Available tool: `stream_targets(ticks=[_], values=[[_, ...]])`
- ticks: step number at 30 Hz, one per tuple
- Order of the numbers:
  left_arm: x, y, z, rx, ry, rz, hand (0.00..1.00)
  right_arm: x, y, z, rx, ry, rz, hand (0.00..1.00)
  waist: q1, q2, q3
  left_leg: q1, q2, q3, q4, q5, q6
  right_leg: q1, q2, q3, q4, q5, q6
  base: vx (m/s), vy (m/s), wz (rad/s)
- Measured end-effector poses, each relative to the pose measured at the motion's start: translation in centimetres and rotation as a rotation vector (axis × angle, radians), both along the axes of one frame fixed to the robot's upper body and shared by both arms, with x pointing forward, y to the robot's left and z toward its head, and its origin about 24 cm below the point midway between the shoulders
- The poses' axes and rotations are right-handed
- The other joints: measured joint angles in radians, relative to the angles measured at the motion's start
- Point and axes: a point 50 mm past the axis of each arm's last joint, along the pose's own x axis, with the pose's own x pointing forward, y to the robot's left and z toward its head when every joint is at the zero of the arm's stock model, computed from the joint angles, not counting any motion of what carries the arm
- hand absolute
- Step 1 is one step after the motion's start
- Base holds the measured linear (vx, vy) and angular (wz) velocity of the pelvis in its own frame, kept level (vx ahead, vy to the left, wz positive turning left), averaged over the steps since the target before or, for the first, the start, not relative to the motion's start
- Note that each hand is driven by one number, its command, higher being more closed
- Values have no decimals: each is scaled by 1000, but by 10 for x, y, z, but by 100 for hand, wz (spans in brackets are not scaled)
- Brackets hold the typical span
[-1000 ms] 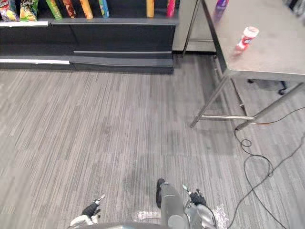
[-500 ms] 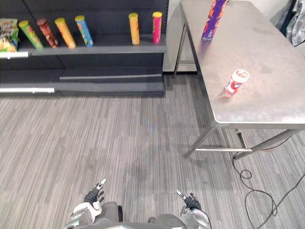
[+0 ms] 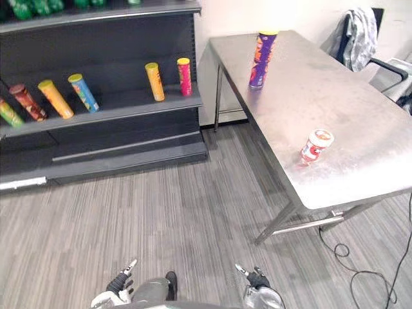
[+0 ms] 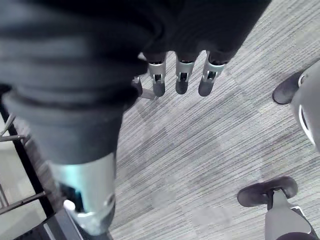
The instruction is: Put the gum and the chips on the shelf.
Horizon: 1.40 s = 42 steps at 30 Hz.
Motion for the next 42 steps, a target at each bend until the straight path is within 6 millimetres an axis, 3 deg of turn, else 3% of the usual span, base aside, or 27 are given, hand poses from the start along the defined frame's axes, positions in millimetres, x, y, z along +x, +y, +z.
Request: stream_targets(ticks=[3,7,8,9,10,11,13,14,16,18,20,22,23,24,25,27,29,32,34,36,38,40,42], values=[[1,3,1,11,-7,-5,0,-14,-3,-4,2,44,-23,0,4,-8,-7,-14,-19,0,-21,-23,5,-48,-9,5,48,-1,1,38,86,-21],[0,9,2,30,-5,-6,0,-25,-5,-6,11,67,-69,0,13,-43,-13,55,-65,-1,-68,-34,31,-145,-7,31,342,0,2,102,99,2],[-2,12,2,42,1,-12,0,-29,-5,-6,12,77,-72,0,10,-63,-20,77,-97,-7,-65,-46,48,-192,-5,33,485,23,40,158,96,53],[-4,15,2,55,12,-28,0,-32,-5,-7,15,81,-81,0,-5,-71,-19,102,-129,-28,-63,-58,66,-229,-3,27,613,89,87,167,113,67],[-4,15,2,59,14,-36,0,-33,-6,-7,15,82,-94,0,-12,-76,-18,119,-141,-42,-65,-63,73,-241,2,18,667,142,97,189,120,78],[-5,15,2,62,18,-43,0,-40,-9,-7,10,92,-123,0,-26,-60,-12,152,-147,-65,-75,-72,87,-273,3,-13,757,248,128,214,120,52],[-6,17,2,71,22,-43,0,-44,-10,-8,10,97,-137,0,-24,-60,-7,214,-150,-71,-108,-83,101,-342,-1,-58,861,192,98,226,115,14],[-7,20,2,87,32,-67,0,-46,-10,-8,7,95,-143,0,-25,-59,8,267,-143,-70,-139,-87,107,-377,-6,-104,868,127,55,202,84,-10],[-9,20,1,84,42,-68,0,-55,-10,-8,5,107,-157,0,-28,-56,12,326,-129,-67,-180,-97,118,-421,-16,-189,773,66,39,217,45,-9],[-9,17,1,74,44,-50,0,-61,-10,-9,6,118,-175,0,-30,-52,12,378,-103,-38,-212,-128,112,-468,-25,-324,522,58,32,289,-17,-28],[-7,11,0,61,40,-49,0,-66,-10,-9,5,128,-180,0,-30,-48,14,408,-91,-16,-235,-155,97,-474,-22,-437,270,85,42,351,-51,-42],[-2,4,0,50,28,-56,0,-68,-11,-10,3,136,-186,0,-32,-47,14,431,-91,9,-253,-172,73,-475,-15,-509,80,158,14,429,-64,-36],[-2,4,0,50,30,-61,0,-69,-11,-10,3,138,-187,0,-38,-43,15,451,-89,14,-261,-187,56,-472,-19,-554,53,205,-27,564,-116,-10],[-1,-3,-1,37,28,-61,0,-69,-15,-9,-8,136,-186,0,-55,-18,12,505,-63,15,-290,-203,32,-453,-40,-668,83,254,-81,599,-122,-6],[-2,-6,-1,32,31,-65,0,-67,-17,-8,-16,129,-182,0,-56,-7,17,527,-51,31,-293,-199,18,-456,-35,-669,138,223,-125,692,-164,-5],[2,-11,-1,20,19,-72,0,-60,-19,-7,-23,109,-177,0,-56,2,22,549,-48,51,-289,-176,-20,-466,-33,-663,214,156,-133,472,-152,-28],[8,-20,0,-1,5,-89,0,-44,-26,-3,-41,69,-157,0,-56,26,26,543,-29,60,-209,-170,-32,-457,-6,-657,245,116,-152,517,-173,-51],[17,-28,2,-16,-28,-94,0,-25,-29,1,-57,24,-153,0,-54,42,35,428,1,61,138,-136,-93,-375,43,-591,178,112,-159,461,-65,-72],[17,-29,3,-16,-41,-92,0,-12,-27,3,-63,-5,-148,0,-49,48,34,382,8,64,301,-168,-111,-308,79,-488,121,99,-160,321,51,-105],[19,-29,4,-17,-59,-78,0,6,-17,7,-47,-54,-118,0,-38,54,43,292,30,87,454,-244,-71,-249,113,-357,94,74,-141,287,105,-133],[19,-24,5,-11,-74,-35,0,9,-13,7,-46,-61,-104,0,-19,47,44,224,35,81,504,-291,-17,-215,112,-255,106,56,-127,195,168,-167],[10,-16,4,2,-62,6,0,12,-10,8,-36,-74,-110,0,-4,43,44,168,34,8,451,-314,-8,-199,103,-132,124,39,-97,195,280,-196],[-4,-11,1,10,-30,68,0,16,-8,11,-36,-112,-106,0,-1,43,43,128,42,-184,278,-307,-7,-205,98,20,147,10,-45,172,392,-190]])
